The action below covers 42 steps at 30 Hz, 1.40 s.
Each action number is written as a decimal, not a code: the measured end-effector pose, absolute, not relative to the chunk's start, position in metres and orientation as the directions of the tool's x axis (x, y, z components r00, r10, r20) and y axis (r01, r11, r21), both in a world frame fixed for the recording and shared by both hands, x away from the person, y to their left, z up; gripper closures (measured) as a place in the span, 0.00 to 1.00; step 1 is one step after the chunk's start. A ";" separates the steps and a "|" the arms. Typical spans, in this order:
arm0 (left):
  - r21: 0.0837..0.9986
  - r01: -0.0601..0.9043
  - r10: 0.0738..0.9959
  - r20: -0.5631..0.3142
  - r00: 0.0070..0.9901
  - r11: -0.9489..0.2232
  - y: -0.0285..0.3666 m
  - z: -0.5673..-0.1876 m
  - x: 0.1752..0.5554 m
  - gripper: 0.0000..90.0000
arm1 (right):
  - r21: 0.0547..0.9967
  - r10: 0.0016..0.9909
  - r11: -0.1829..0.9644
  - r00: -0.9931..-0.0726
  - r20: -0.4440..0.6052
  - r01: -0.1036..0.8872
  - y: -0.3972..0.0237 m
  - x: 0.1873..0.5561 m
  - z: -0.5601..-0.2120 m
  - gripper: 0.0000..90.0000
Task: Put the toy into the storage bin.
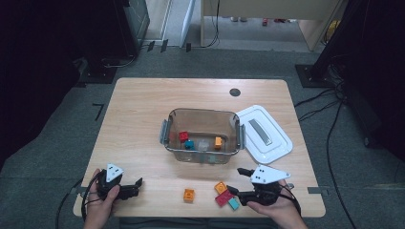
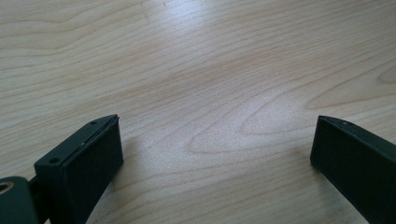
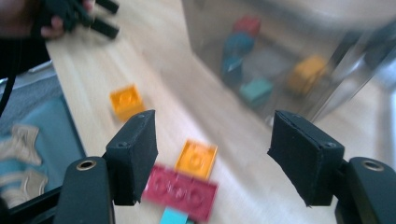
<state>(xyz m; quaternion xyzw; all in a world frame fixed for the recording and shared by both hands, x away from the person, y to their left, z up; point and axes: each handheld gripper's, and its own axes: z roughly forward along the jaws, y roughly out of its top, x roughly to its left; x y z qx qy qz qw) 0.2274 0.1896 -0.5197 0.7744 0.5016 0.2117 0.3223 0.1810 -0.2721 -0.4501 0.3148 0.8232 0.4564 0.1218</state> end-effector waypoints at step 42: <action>0.712 0.640 0.913 0.004 0.407 -0.289 0.190 -0.520 0.227 0.02 | 0.740 0.667 0.475 -0.743 0.050 0.476 -0.295 0.193 -0.518 0.71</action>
